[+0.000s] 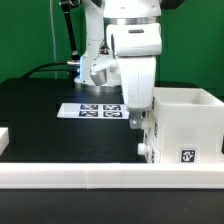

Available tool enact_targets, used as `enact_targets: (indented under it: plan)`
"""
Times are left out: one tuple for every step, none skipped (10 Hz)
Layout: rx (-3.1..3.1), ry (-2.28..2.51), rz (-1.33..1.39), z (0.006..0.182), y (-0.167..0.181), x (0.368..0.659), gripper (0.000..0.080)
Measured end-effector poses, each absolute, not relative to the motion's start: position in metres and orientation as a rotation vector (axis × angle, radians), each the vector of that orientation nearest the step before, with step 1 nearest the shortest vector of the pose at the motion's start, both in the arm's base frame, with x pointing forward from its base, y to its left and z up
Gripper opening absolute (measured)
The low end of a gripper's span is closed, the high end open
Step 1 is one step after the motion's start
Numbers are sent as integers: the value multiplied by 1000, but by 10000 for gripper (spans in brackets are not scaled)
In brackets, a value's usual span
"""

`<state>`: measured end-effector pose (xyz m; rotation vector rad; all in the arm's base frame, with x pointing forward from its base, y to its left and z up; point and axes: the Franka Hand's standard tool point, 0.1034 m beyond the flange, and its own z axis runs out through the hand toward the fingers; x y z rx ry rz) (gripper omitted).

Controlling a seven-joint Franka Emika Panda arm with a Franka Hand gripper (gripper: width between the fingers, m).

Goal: Assemble drawer

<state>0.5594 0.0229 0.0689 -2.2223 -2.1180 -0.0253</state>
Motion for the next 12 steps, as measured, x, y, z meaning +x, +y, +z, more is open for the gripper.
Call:
enact_targets:
  plan:
    - [-2231, -2109, -25, 69, 23, 560, 648]
    - [-2220, -2126, -29, 71, 19, 562, 648]
    - [-2195, -2156, -25, 71, 5, 563, 648]
    - [-2191, -2167, -21, 73, -11, 564, 648]
    - [-2194, -2176, -25, 76, -21, 565, 648]
    - [-2199, -2186, -34, 80, -30, 567, 648]
    - [-2213, -2184, -45, 83, -35, 567, 648]
    - [-2213, -2183, -46, 82, -34, 567, 648]
    - [-2213, -2183, -45, 82, -34, 566, 648]
    - [-2212, -2182, -45, 81, -34, 566, 648]
    - [-2212, -2182, -45, 81, -34, 566, 648]
    - [-2212, -2182, -44, 81, -34, 566, 648]
